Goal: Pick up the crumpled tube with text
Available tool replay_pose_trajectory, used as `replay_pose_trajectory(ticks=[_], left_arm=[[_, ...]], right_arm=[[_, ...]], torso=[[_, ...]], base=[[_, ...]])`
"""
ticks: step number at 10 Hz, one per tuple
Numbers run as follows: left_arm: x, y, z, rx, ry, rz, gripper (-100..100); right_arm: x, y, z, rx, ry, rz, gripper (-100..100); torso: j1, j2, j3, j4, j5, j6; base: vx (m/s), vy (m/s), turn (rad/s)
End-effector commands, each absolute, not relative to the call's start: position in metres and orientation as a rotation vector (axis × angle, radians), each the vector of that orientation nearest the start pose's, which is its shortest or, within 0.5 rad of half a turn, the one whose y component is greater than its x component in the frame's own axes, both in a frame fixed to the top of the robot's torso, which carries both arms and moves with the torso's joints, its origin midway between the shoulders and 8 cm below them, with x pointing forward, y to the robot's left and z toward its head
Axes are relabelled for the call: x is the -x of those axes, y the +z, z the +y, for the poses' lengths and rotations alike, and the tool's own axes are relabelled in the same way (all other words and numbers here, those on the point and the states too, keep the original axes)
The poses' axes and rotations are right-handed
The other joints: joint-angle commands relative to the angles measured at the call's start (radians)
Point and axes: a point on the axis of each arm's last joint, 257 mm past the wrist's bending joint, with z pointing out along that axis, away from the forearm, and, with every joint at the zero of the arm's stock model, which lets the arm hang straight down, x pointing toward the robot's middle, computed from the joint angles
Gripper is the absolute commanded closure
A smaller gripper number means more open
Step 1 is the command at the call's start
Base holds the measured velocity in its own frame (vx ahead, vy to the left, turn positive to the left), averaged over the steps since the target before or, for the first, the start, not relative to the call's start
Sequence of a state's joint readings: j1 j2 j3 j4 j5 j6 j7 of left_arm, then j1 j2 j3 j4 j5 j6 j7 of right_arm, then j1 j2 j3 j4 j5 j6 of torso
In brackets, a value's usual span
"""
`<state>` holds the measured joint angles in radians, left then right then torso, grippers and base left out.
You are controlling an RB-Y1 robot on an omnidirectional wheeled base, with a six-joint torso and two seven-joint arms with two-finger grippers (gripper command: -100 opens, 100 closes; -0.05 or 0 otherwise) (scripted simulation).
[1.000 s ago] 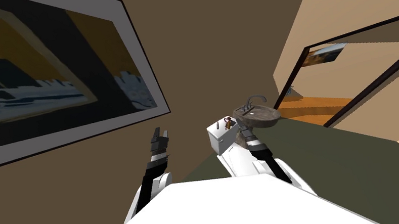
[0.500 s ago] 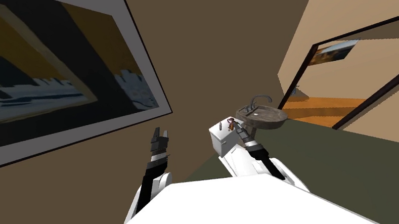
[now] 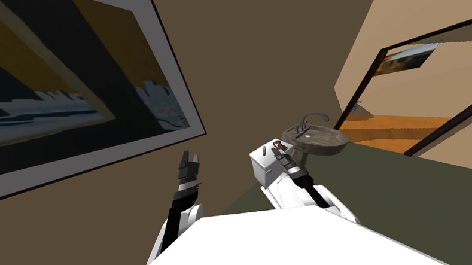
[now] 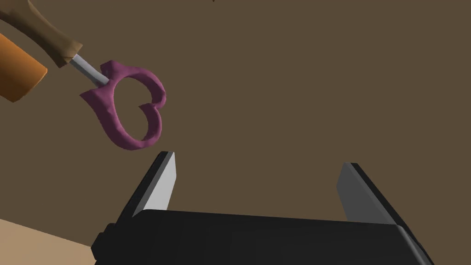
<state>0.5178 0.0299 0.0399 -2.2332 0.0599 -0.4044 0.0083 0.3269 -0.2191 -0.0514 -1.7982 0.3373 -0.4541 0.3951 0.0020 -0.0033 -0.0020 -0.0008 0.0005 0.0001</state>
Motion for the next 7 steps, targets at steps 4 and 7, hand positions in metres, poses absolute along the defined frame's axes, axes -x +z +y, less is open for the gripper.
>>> replay_pose_trajectory(ticks=[4,7], left_arm=[[-0.362,-0.021,0.305,0.802,-1.261,0.699,0],[-0.362,-0.021,0.305,0.802,-1.261,0.699,0]], right_arm=[[-0.447,-0.2,-0.285,-0.134,0.441,1.378,-100],[-0.454,-0.227,-0.293,-0.035,0.334,1.447,-100]], torso=[[0.0,0.0,0.0,0.0,0.0,0.0],[0.0,0.0,0.0,0.0,0.0,0.0]], base=[[0.049,0.032,0.041],[0.049,0.032,0.04]])
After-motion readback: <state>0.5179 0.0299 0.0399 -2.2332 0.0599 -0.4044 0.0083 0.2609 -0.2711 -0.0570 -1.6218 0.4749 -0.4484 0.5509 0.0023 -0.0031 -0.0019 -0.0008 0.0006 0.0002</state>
